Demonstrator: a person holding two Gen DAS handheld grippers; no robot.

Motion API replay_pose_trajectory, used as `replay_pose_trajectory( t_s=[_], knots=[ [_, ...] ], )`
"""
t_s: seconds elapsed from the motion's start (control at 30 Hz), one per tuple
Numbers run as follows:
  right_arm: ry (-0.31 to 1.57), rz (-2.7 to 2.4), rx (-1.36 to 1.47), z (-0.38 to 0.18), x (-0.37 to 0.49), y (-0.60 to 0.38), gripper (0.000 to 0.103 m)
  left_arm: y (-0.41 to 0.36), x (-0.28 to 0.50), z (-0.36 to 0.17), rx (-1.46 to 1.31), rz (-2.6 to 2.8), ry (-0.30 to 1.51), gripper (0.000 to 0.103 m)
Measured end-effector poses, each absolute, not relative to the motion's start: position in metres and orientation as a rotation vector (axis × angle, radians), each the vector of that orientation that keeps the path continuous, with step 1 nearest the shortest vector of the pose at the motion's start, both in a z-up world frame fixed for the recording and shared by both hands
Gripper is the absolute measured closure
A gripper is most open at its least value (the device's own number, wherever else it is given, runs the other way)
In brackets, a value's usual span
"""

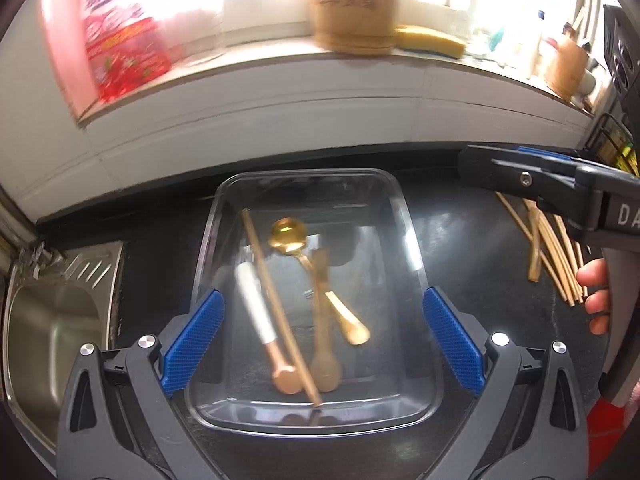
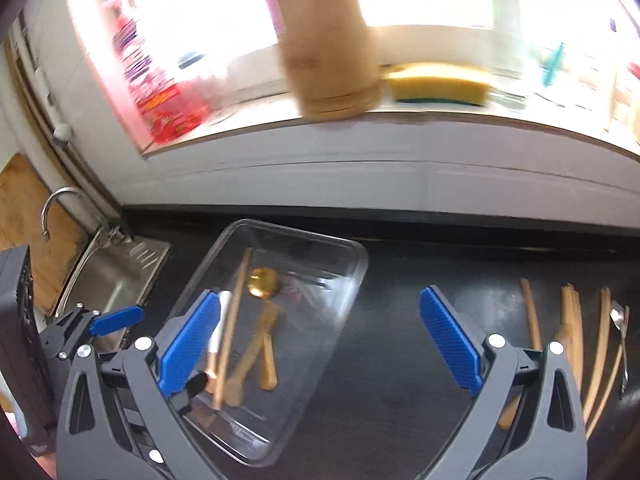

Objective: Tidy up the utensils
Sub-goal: 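Move both open grippers back toward the utensil pile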

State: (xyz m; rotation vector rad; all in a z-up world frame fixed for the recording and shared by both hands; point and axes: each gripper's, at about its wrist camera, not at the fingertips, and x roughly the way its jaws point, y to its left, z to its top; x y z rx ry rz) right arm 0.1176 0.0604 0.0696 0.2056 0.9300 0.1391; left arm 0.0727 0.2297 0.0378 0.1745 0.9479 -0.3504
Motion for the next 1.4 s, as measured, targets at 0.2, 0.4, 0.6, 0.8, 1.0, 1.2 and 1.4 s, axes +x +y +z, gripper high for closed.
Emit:
replay_pose_trajectory(
  t_s=[0.2, 0.4, 0.6, 0.8, 1.0, 1.2, 1.4],
  knots=[
    [0.929, 0.023, 0.253, 0.067, 0.086, -0.03, 0.007, 0.171, 0.066, 0.046, 0.198, -0.394, 0.934, 0.006],
    [0.941, -0.061, 0.208, 0.068, 0.039, -0.129, 0.007, 0.103, 0.062, 0.043, 0.152, -0.47, 0.983, 0.006],
    [0.951, -0.086, 0.214, 0.062, -0.004, -0.219, 0.007, 0.028, 0.052, 0.022, 0.157, -0.529, 1.051, 0.006],
    [0.984, -0.059, 0.157, 0.045, -0.019, -0.263, 0.007, -0.028, 0.051, -0.009, 0.111, -0.561, 1.167, 0.006],
    [1.014, 0.01, 0.124, 0.023, -0.018, -0.289, 0.007, -0.06, 0.052, -0.036, 0.161, -0.513, 1.161, 0.006],
    [1.037, 0.094, 0.079, 0.002, 0.002, -0.292, 0.007, -0.076, 0.057, -0.058, 0.148, -0.482, 1.182, 0.006],
    [1.036, 0.131, 0.088, -0.008, 0.021, -0.291, 0.007, -0.09, 0.059, -0.068, 0.214, -0.458, 1.149, 0.006]
  ],
)
